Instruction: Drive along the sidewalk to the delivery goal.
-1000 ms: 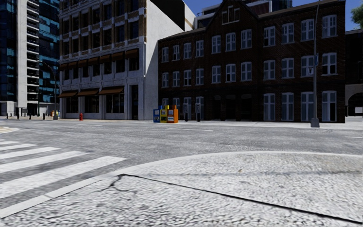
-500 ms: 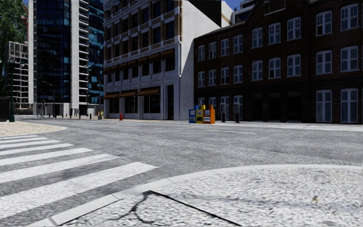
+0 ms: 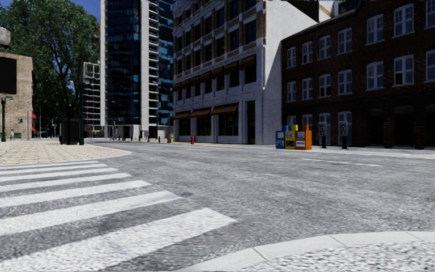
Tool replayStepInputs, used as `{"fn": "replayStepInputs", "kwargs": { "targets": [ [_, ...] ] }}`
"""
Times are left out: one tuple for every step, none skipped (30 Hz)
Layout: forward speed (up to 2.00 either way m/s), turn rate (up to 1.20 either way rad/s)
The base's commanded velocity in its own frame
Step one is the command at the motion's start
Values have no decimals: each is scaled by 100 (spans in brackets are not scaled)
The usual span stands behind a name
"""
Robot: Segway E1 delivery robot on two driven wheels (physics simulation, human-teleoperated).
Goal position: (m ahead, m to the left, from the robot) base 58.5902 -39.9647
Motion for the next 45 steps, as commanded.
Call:
{"fn": "replayStepInputs", "kwargs": {
  "targets": [
    [147,54],
    [147,54],
    [147,54],
    [147,54],
    [147,54],
    [147,54],
    [147,54],
    [147,54],
    [147,54],
    [147,54],
    [147,54],
    [147,54],
    [147,54],
    [147,54],
    [147,54],
    [147,54],
    [147,56],
    [147,56],
    [147,58],
    [147,59],
    [147,59],
    [147,59],
    [147,59],
    [147,59],
    [147,59],
    [147,59],
    [147,59],
    [147,60],
    [147,60],
    [147,60],
    [147,60],
    [147,60],
    [147,61],
    [148,61],
    [170,61],
    [170,61],
    [200,61],
    [200,61],
    [200,61],
    [200,61],
    [200,61],
    [200,61],
    [200,61],
    [200,61],
    [200,61]
  ]
}}
